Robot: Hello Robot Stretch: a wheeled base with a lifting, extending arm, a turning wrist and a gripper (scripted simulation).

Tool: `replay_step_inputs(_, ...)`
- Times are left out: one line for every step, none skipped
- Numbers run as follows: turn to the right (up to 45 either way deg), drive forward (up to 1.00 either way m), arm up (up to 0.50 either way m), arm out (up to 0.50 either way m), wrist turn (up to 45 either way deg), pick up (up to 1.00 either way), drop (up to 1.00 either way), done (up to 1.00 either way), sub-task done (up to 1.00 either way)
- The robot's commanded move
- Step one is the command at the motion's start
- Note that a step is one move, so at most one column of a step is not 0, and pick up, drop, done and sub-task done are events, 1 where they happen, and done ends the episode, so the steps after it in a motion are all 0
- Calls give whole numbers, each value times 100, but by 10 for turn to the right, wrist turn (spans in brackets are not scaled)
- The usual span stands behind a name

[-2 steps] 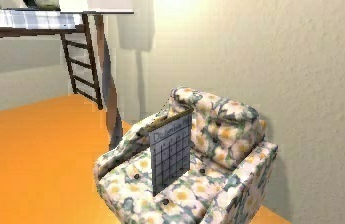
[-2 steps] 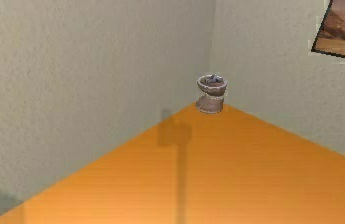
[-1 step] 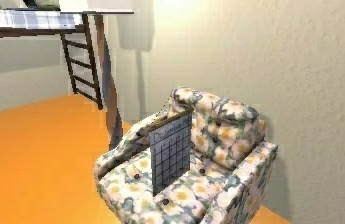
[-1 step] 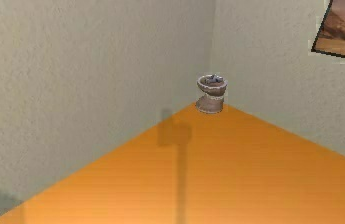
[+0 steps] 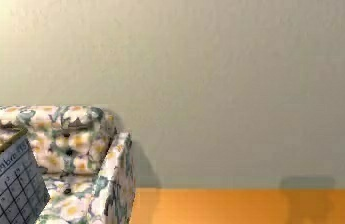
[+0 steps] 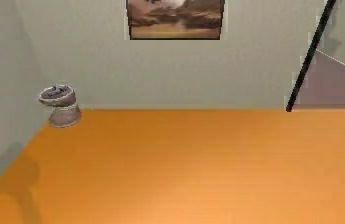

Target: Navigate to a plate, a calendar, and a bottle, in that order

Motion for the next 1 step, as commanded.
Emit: replay_step_inputs(450, 0, 0, 0, 0, 0, 0, 0, 0)
